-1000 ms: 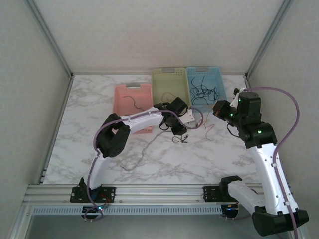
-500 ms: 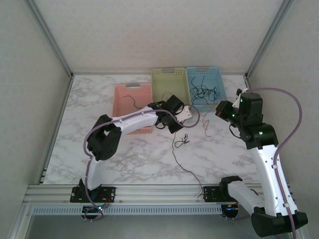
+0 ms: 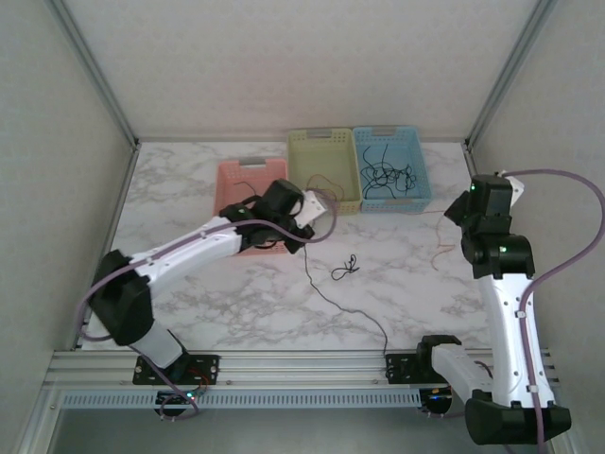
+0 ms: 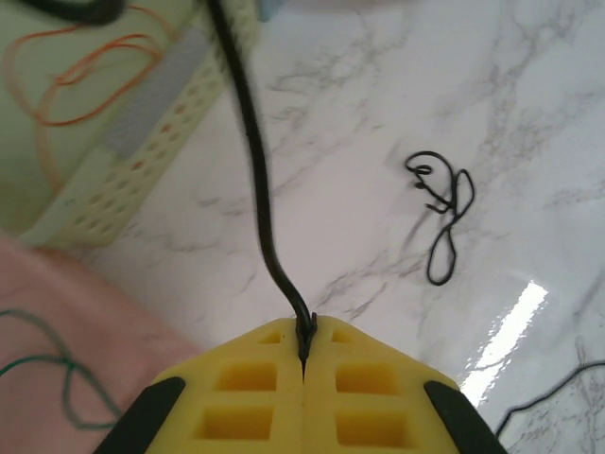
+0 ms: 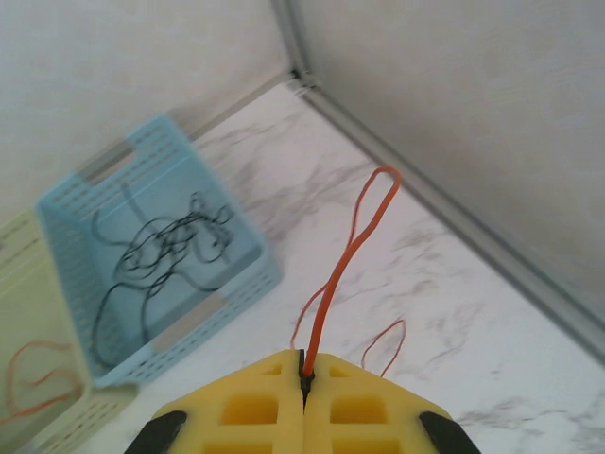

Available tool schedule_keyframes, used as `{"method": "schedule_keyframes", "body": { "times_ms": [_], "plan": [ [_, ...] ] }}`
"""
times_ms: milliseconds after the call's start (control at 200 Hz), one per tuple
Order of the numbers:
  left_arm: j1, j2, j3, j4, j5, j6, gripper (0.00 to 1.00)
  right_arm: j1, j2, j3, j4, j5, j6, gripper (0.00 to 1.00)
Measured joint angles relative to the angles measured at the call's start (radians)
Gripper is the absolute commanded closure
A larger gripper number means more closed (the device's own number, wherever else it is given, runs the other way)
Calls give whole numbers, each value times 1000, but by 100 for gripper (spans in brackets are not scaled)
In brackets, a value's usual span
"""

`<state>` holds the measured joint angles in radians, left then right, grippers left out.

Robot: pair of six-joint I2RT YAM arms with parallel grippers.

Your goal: Untangle the cables

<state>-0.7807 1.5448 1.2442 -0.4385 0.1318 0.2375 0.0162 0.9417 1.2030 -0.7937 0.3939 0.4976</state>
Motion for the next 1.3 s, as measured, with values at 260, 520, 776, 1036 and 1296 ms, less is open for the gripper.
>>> {"method": "schedule_keyframes", "body": {
  "times_ms": [260,520,776,1036,1296],
  "plan": [
    [116,-214,-57,4,-20,-77,100,-66,26,-45,11,21,13,100],
    [128,-187,88,-35,-111,-108,100,-66,35,-122,48,-59,19,100],
    [143,-38,424,-86,-303,-91,100,-66,32,-184,64,-137,23,100],
    [168,85,539,-171,-442,-66,100,-66,12,-207,76,-190,23,100],
    [233,84,544,-206,-444,-122,100,-66,10,-233,81,-216,23,100]
  ]
}}
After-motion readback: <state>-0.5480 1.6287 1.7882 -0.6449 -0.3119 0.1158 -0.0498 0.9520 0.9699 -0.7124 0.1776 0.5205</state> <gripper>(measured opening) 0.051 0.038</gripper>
